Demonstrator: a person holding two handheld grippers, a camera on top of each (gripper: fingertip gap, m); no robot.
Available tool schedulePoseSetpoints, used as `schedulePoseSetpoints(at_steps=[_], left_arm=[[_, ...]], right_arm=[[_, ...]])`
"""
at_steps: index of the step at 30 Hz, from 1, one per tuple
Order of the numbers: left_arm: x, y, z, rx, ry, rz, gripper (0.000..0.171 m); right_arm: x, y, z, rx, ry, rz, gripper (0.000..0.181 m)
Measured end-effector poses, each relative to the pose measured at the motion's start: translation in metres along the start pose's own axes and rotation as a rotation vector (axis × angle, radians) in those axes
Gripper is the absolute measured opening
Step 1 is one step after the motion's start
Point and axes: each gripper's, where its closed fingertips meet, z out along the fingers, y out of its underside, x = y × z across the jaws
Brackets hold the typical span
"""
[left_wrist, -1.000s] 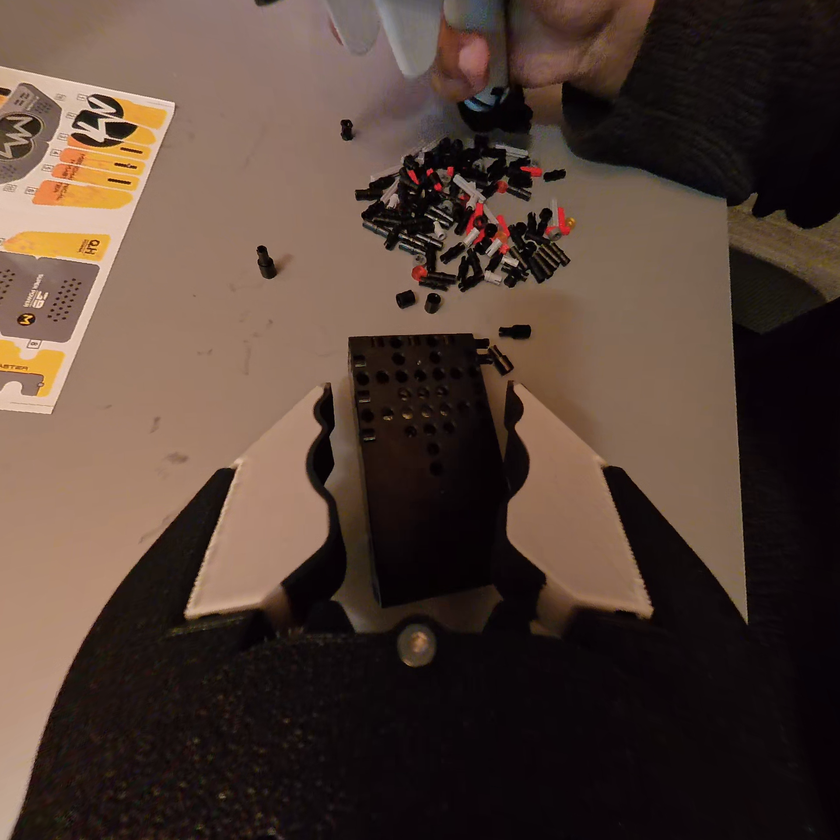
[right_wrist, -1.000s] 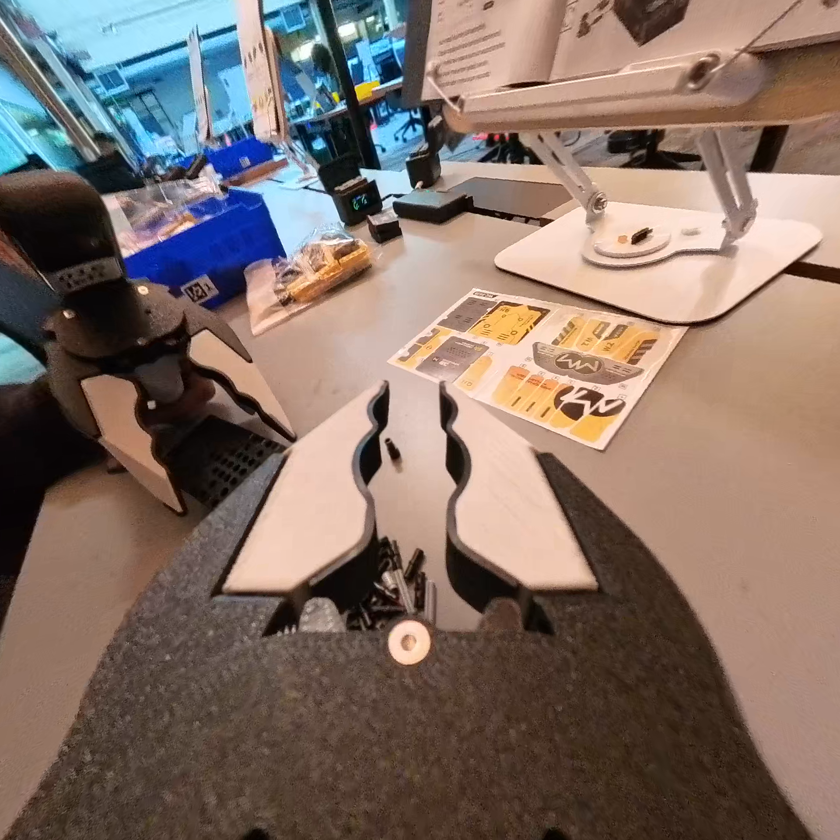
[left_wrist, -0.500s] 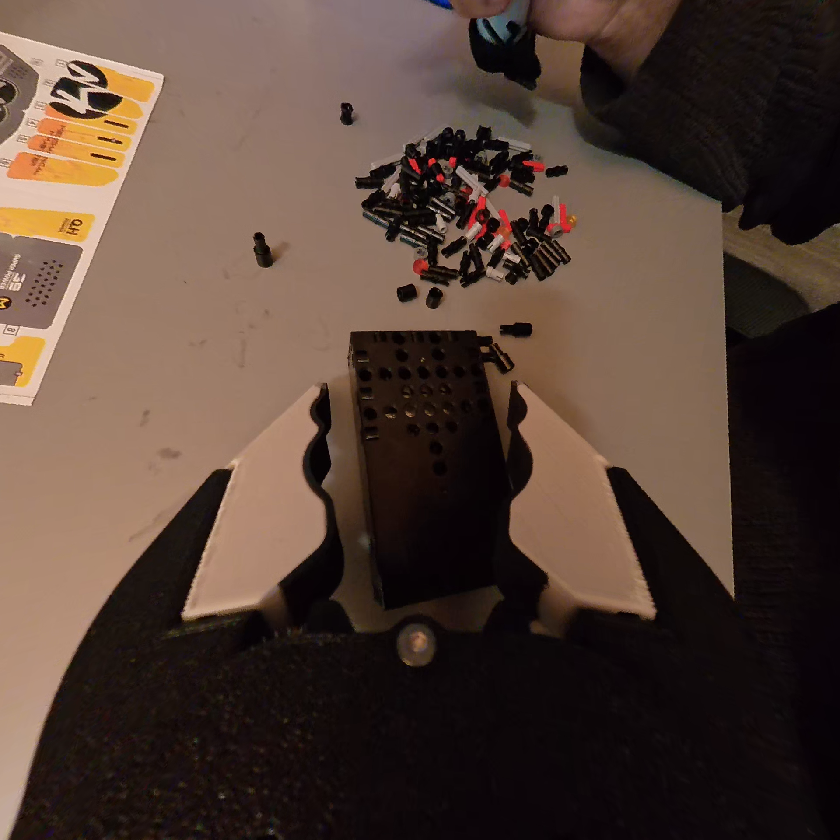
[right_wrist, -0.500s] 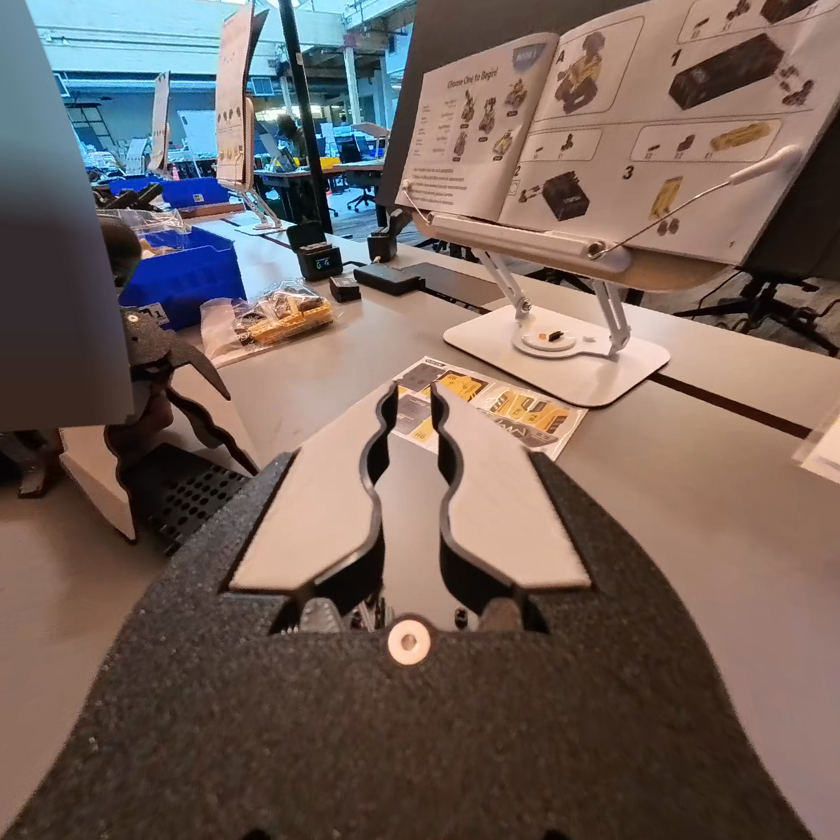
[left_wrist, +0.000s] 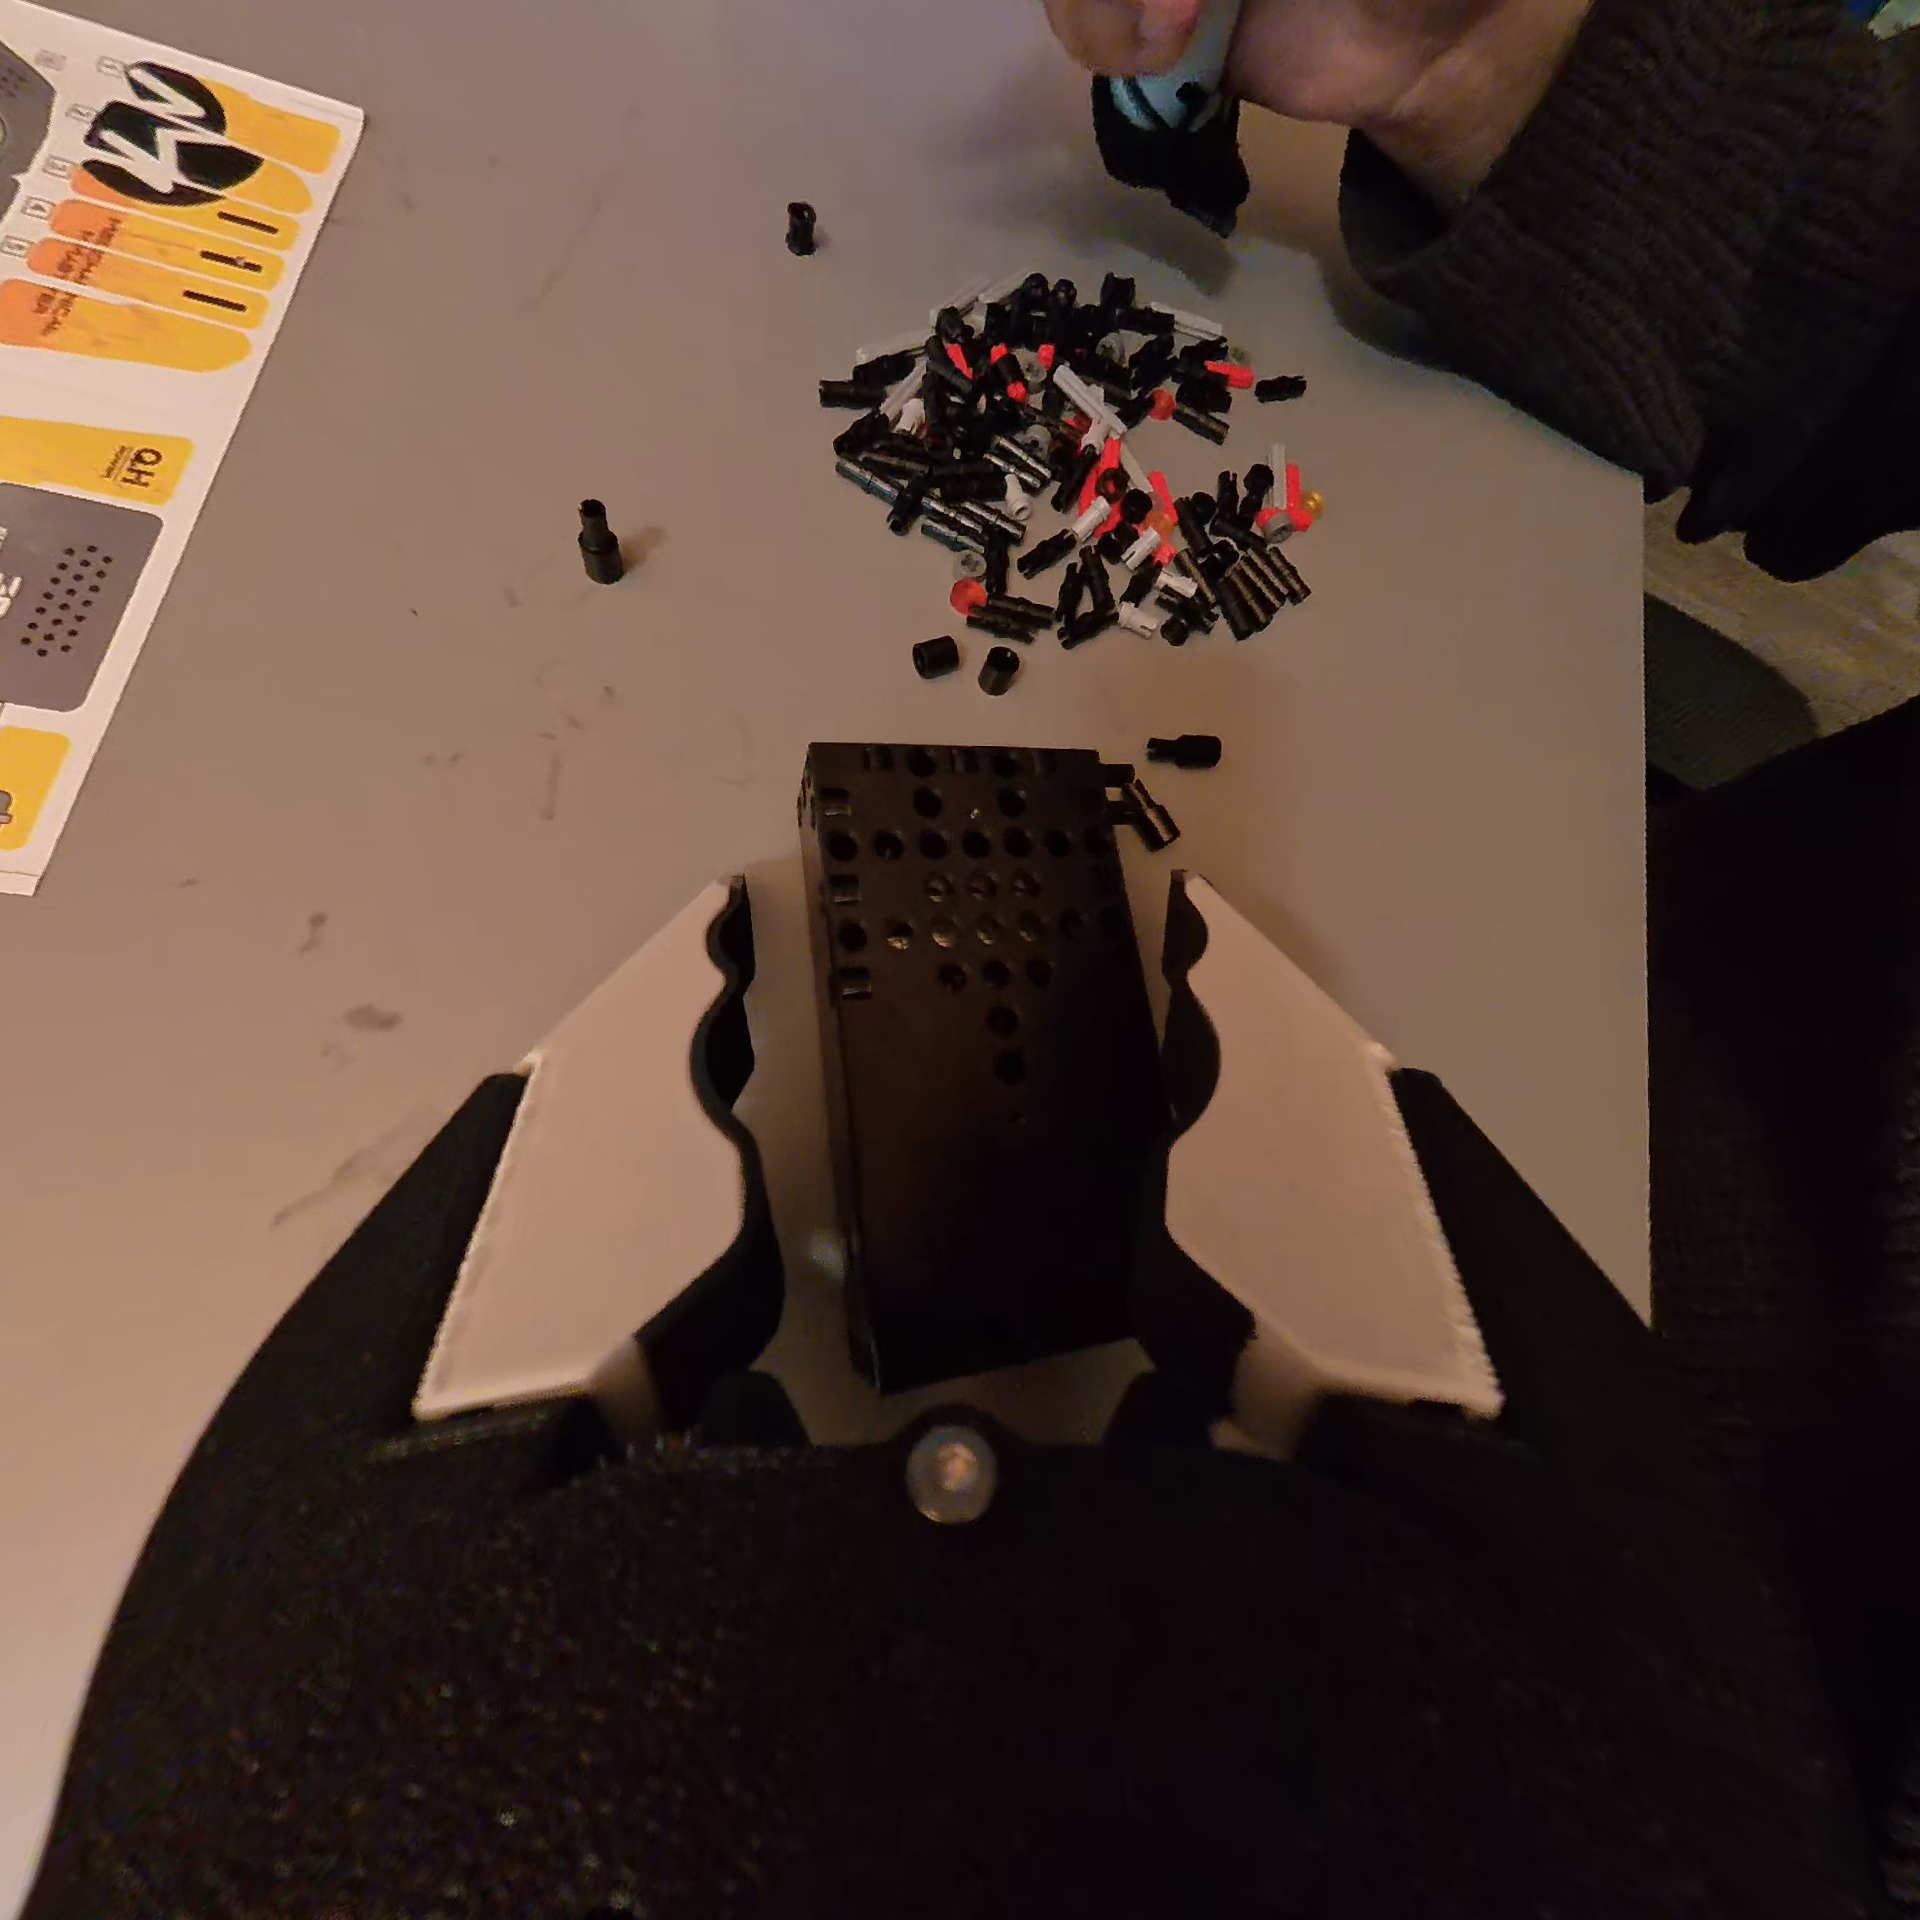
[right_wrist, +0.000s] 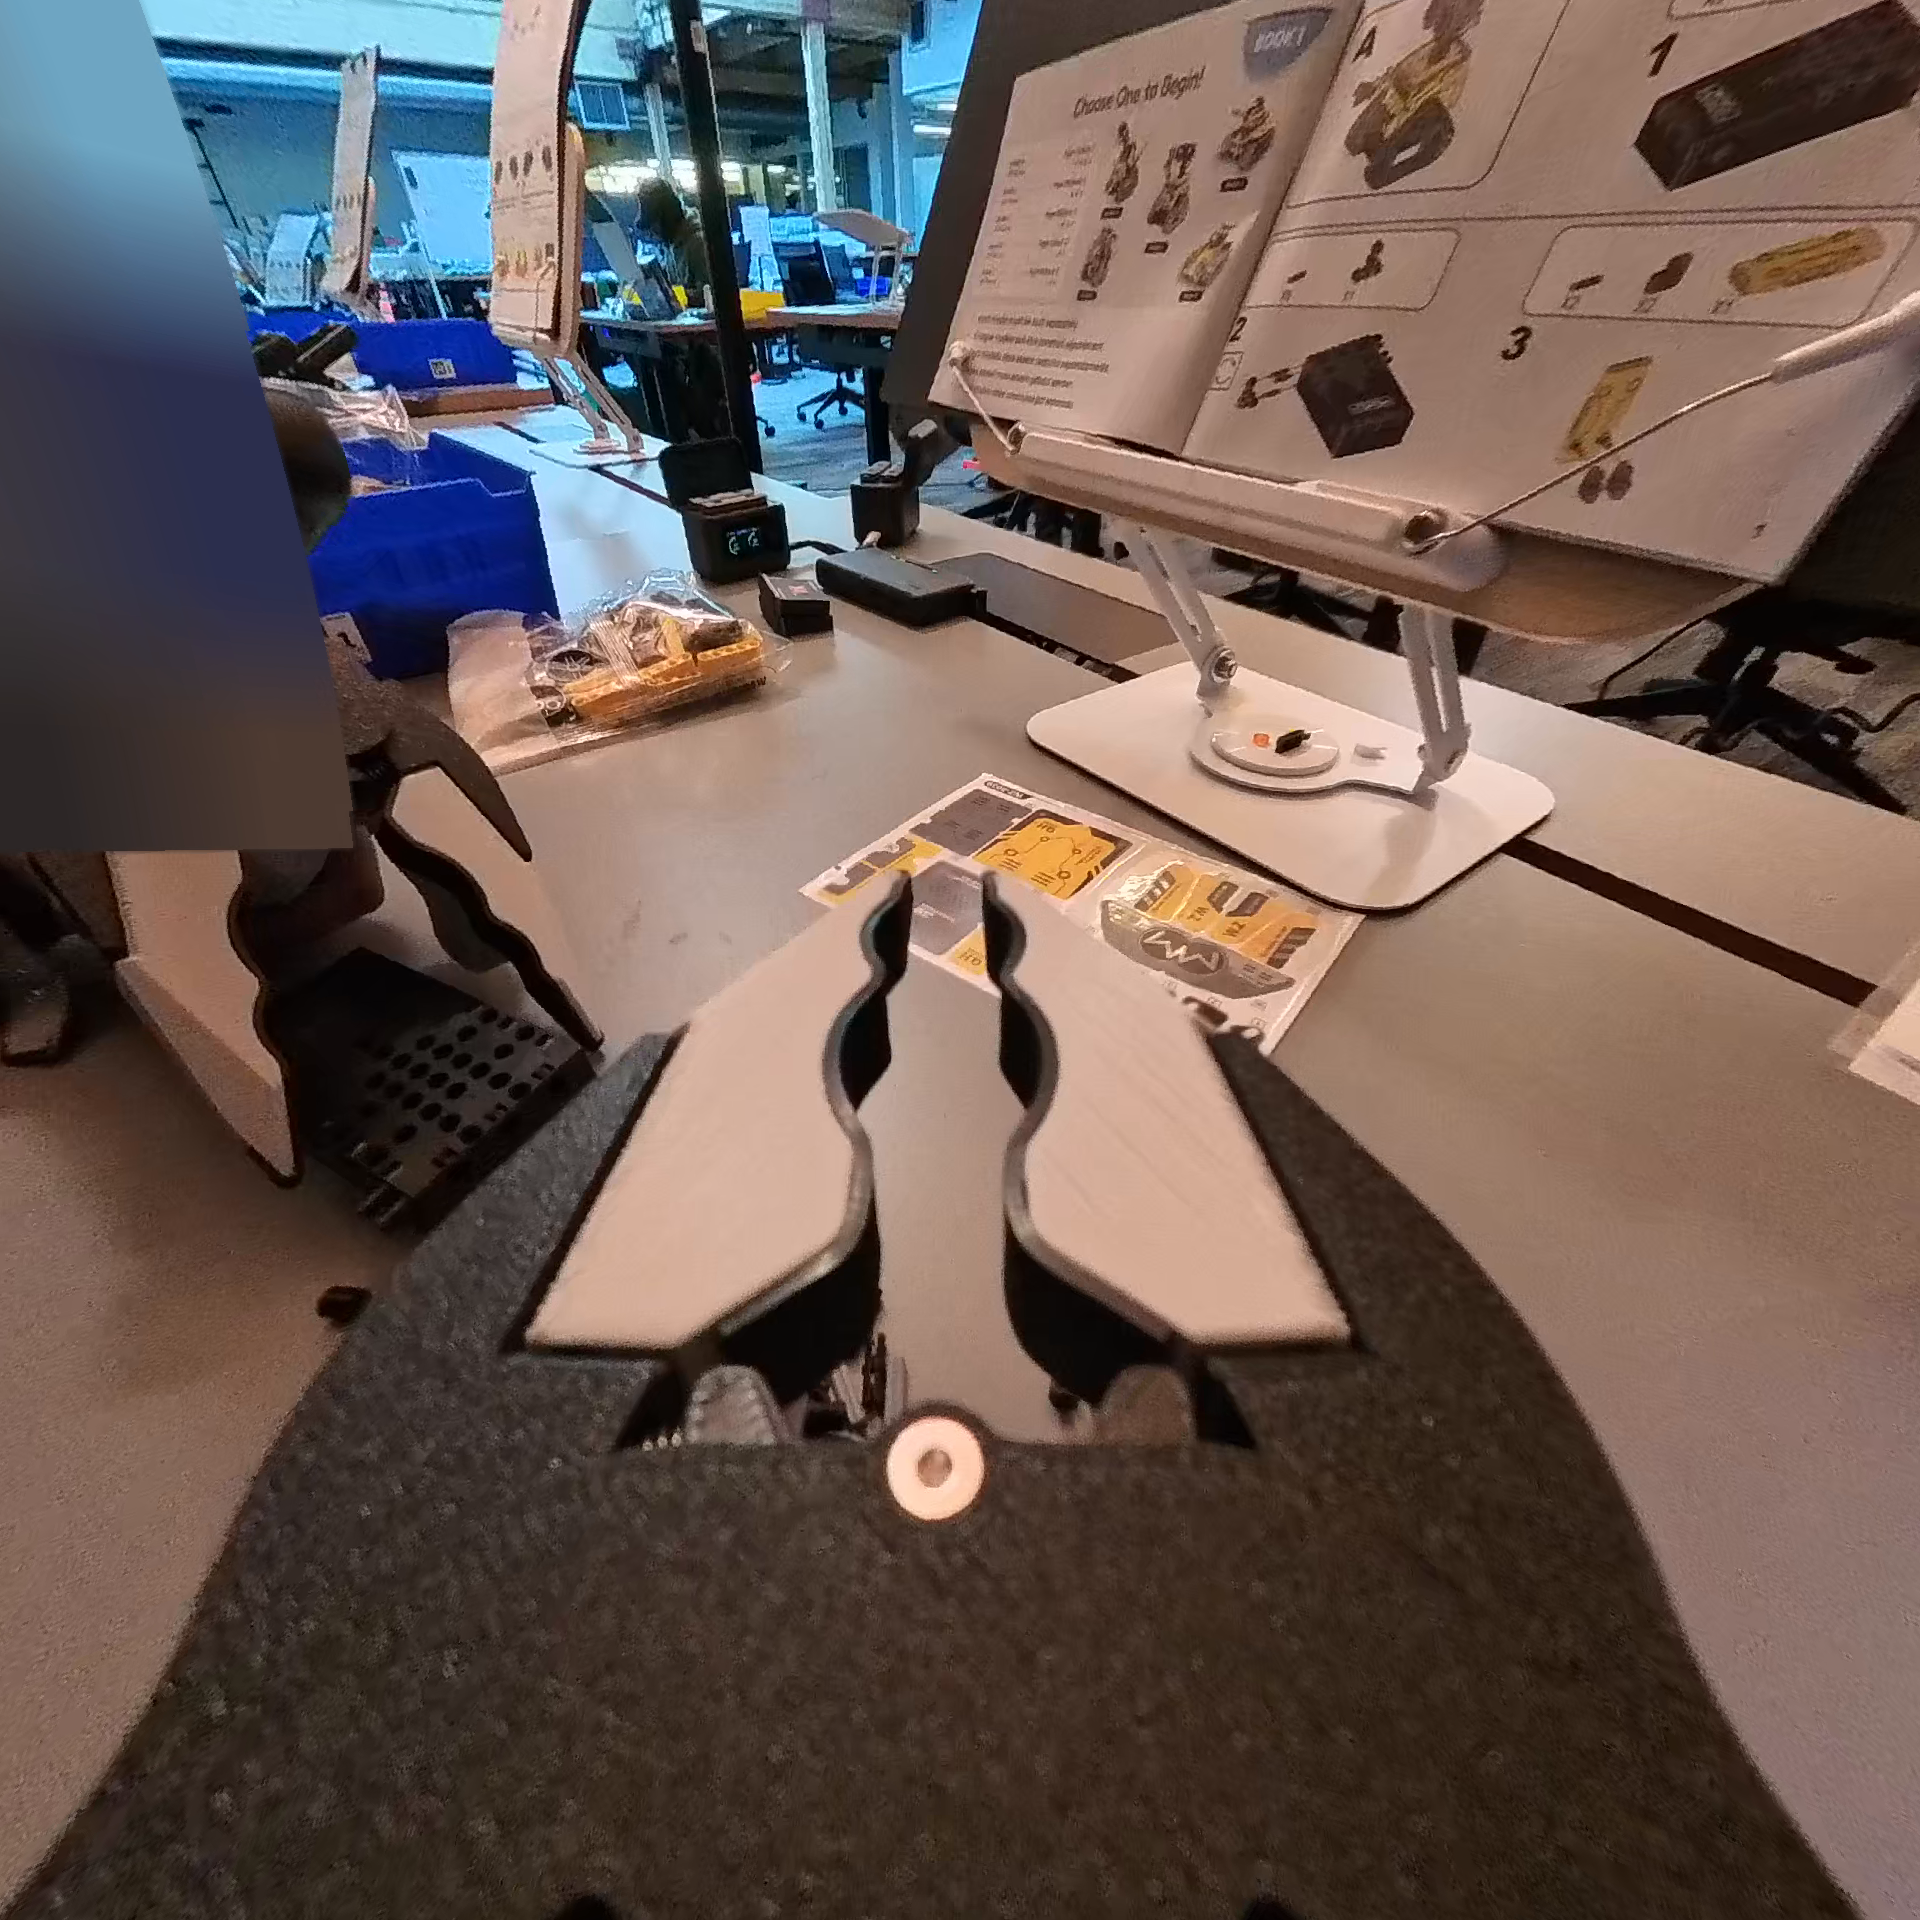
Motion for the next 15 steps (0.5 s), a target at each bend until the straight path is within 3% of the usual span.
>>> schedulePoseSetpoints(at_steps=[15], left_arm=[[0.0004, 0.0012, 0.0004, -0.006, 0.010, -0.013, 0.079]], right_arm=[[-0.0079, 0.0099, 0.0057, -0.041, 0.010, -0.103, 0.013]])
